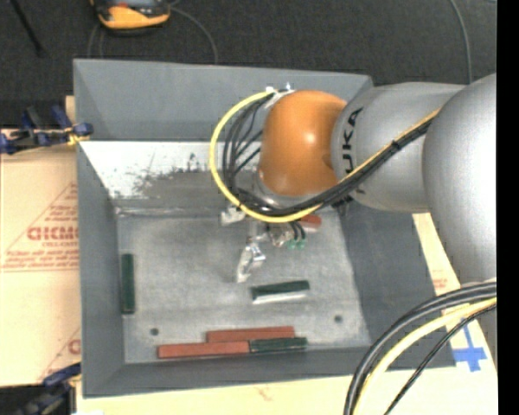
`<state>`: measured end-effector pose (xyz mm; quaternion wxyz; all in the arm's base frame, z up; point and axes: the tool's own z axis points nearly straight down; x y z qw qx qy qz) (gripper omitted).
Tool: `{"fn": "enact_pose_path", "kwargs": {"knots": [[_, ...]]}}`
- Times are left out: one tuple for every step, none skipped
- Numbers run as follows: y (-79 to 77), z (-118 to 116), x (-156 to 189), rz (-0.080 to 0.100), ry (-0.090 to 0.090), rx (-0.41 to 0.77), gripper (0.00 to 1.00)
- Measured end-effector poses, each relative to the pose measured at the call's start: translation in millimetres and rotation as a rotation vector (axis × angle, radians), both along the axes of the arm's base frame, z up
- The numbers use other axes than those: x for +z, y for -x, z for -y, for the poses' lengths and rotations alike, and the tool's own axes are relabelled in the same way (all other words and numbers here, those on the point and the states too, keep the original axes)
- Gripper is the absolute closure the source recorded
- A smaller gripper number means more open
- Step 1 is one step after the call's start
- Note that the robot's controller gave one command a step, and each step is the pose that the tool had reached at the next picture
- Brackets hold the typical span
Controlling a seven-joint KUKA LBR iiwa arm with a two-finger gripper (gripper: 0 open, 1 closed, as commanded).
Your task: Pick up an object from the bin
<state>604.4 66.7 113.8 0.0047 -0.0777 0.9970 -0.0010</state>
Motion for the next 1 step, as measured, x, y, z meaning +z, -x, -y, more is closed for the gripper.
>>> {"fn": "enact_pose_path", "kwargs": {"knots": [[6.6, 24.9, 1.1, -0.012, -0.002, 0.119, 0.00]]}}
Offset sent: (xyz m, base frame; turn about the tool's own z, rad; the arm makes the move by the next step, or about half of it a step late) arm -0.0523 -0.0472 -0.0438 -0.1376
